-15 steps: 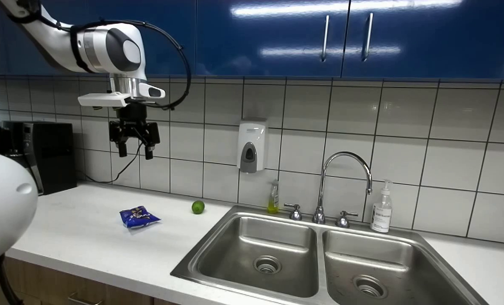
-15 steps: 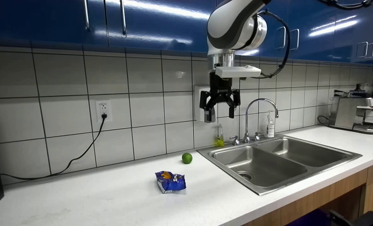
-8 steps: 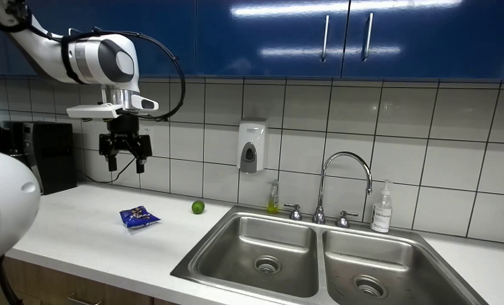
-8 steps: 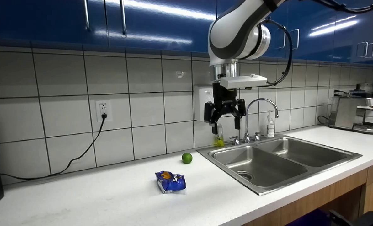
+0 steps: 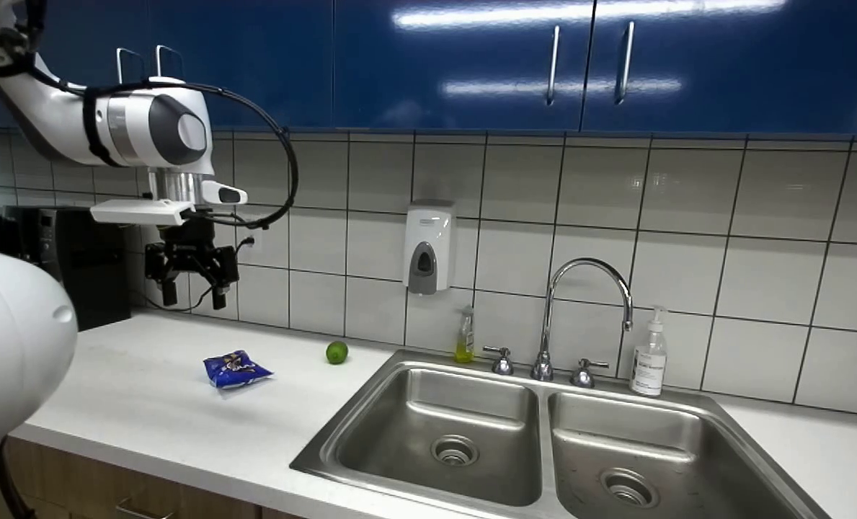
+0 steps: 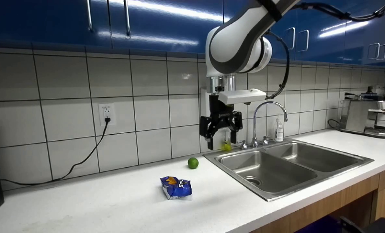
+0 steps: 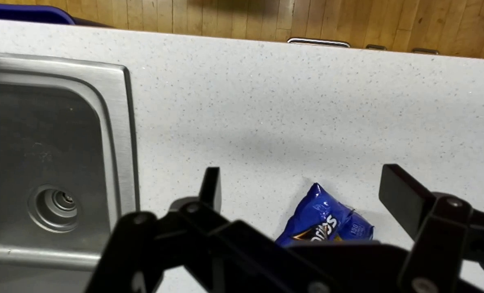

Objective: Put the blue snack packet in the left sink

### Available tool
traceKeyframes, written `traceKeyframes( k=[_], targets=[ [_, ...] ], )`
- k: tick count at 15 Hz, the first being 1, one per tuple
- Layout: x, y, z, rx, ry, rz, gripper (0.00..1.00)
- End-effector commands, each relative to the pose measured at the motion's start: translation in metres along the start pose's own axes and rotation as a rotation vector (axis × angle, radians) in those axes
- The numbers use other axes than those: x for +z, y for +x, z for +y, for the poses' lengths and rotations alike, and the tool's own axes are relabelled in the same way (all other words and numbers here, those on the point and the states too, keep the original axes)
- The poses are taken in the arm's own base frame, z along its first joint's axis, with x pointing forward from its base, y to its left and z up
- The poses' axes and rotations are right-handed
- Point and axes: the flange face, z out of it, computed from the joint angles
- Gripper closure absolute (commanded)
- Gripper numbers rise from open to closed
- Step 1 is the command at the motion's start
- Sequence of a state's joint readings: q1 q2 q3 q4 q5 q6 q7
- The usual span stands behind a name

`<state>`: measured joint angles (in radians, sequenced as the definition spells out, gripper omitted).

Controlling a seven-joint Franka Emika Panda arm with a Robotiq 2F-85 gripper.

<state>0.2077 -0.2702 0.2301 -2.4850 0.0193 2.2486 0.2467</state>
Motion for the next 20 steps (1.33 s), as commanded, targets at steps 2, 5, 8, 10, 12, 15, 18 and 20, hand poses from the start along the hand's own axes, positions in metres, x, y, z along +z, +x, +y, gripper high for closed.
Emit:
traceKeyframes(
  k=[2,5,8,10,12,15,18,20],
  targets=[
    [0.036,0.026,-0.026,-0.055,0.025,0.015,0.00],
    [0.057,0.047,-0.035,-0.067,0.031,0.023,0.00],
    [0.072,0.075,-0.041,-0.080,0.028,0.043,0.00],
    [0.080,0.093,-0.047,-0.096,0.024,0.048,0.00],
    [0.088,0.107,-0.053,-0.110,0.019,0.047,0.00],
    [0.100,0.128,-0.062,-0.125,0.013,0.046,0.00],
    [0.111,0.145,-0.073,-0.136,0.015,0.043,0.00],
    [0.118,0.155,-0.081,-0.142,0.017,0.046,0.00]
  ],
)
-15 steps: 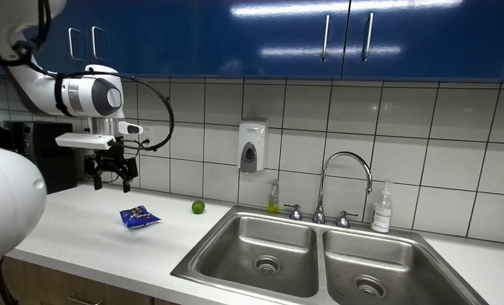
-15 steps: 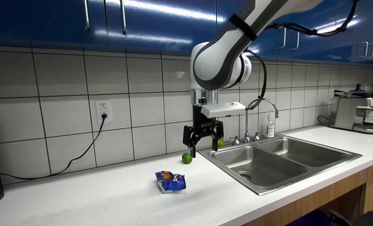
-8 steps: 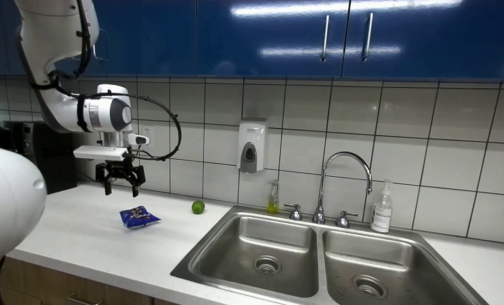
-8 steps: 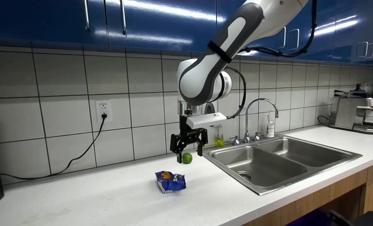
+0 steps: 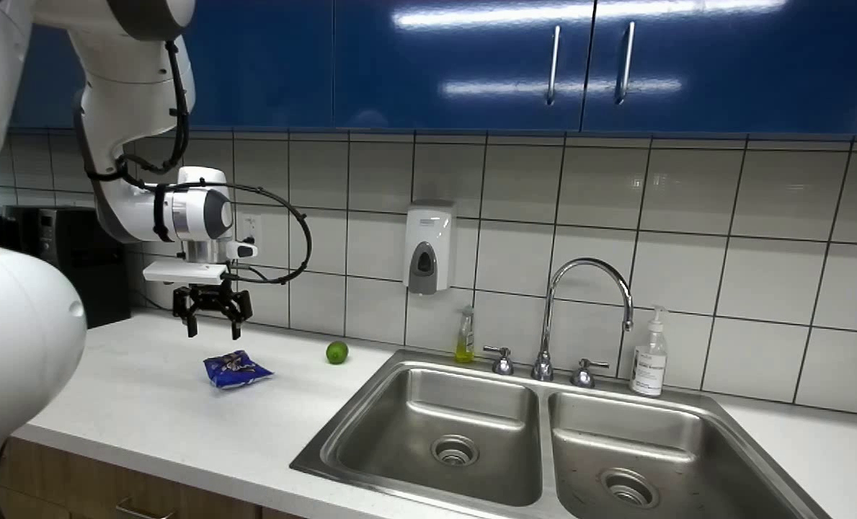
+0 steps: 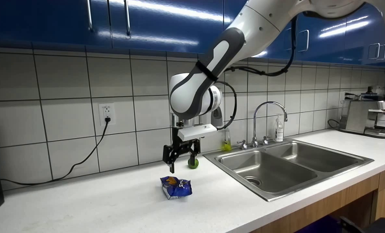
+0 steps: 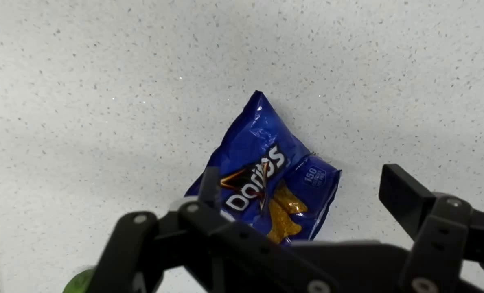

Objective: Put the blue snack packet in the left sink

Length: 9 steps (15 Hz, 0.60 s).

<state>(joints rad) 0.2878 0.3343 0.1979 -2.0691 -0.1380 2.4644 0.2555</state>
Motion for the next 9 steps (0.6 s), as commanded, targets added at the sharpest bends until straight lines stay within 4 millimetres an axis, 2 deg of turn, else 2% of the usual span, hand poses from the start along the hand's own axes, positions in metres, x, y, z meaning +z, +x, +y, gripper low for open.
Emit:
traceKeyframes(
  k=[1,5,9],
  targets=[
    [0.010,0.027,-0.012,0.006,-0.017,0.006,0.00],
    [0.026,0.049,-0.012,0.020,-0.022,0.012,0.00],
    [0.045,0.064,0.005,0.053,-0.043,0.002,0.00]
  ],
)
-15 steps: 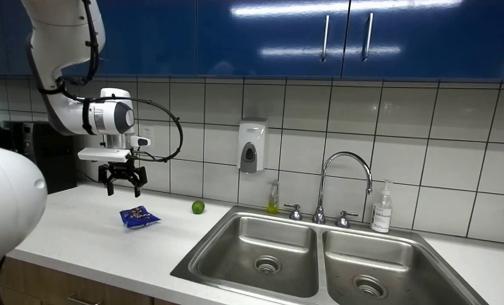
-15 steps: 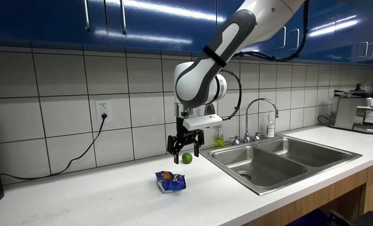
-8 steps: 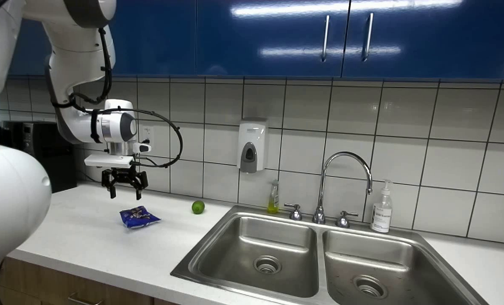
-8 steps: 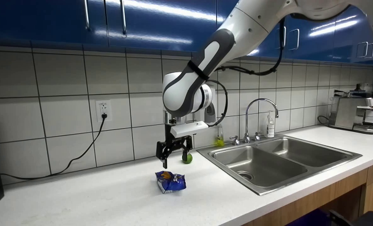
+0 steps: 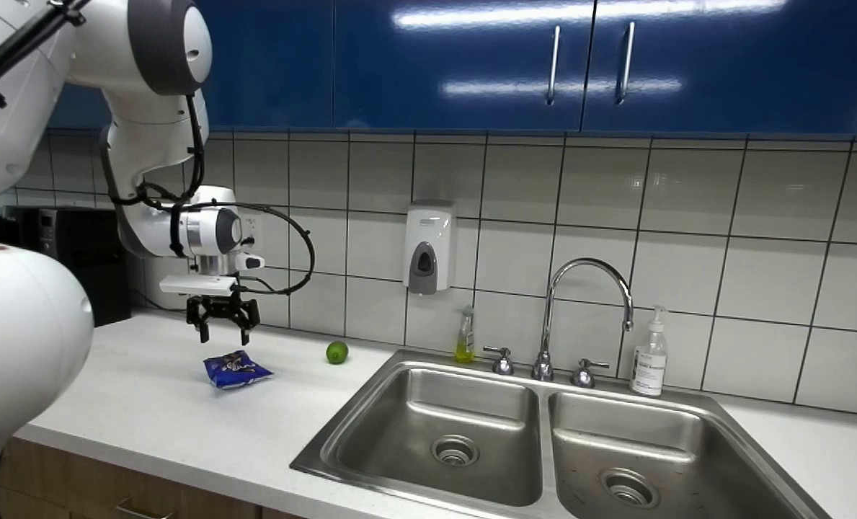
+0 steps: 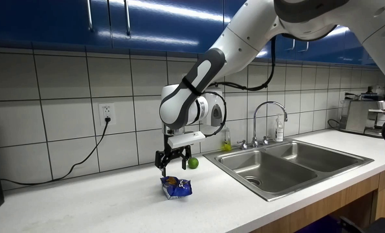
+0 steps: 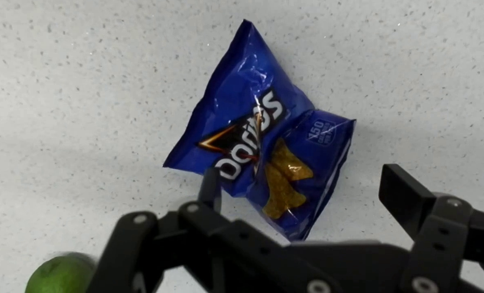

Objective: Put the blue snack packet in the left sink

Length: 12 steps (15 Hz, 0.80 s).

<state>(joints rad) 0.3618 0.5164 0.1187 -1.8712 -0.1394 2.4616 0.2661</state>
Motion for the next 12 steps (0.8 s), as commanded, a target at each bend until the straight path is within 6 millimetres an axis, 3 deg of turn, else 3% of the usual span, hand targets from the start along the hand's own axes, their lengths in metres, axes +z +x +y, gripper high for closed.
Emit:
traceKeyframes(
  k=[1,6,12],
  targets=[
    [0.013,0.019,0.013,0.041,-0.040,-0.011,0.00],
    [0.031,0.023,0.033,0.072,-0.068,-0.050,0.00],
    [0.039,0.024,0.036,0.075,-0.077,-0.097,0.00]
  ],
)
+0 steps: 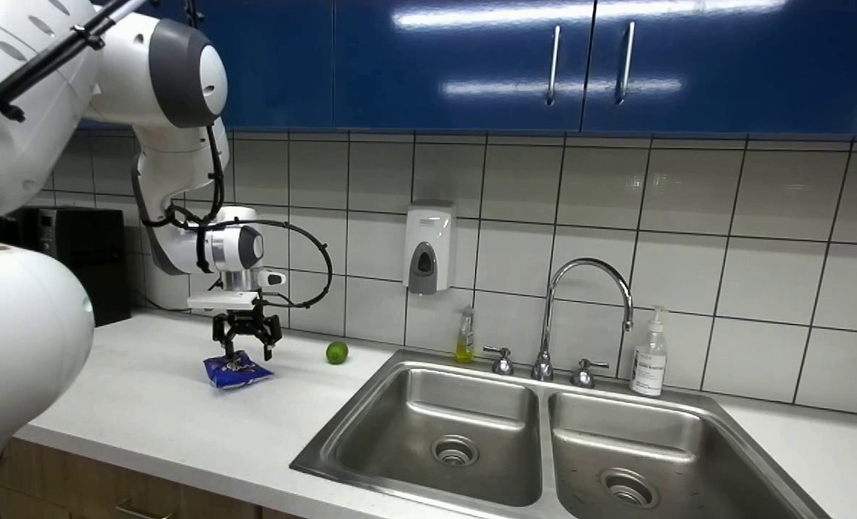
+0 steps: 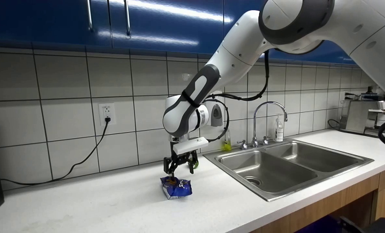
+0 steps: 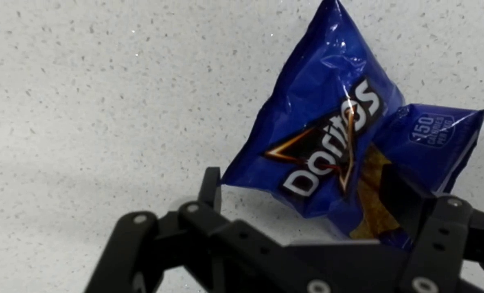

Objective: Put the blue snack packet in the left sink

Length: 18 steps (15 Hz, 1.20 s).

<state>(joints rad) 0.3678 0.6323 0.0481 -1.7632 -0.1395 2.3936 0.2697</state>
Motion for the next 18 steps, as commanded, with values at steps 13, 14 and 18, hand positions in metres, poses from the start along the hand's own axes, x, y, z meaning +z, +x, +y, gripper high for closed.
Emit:
traceKeyframes(
  k=[13,14,18],
  targets=[
    [0.006,0.001,0.001,0.024,-0.019,-0.072,0.87],
    [0.007,0.001,0.001,0.025,-0.019,-0.076,0.96],
    [0.009,0.001,0.003,0.030,-0.019,-0.080,1.00]
  ],
)
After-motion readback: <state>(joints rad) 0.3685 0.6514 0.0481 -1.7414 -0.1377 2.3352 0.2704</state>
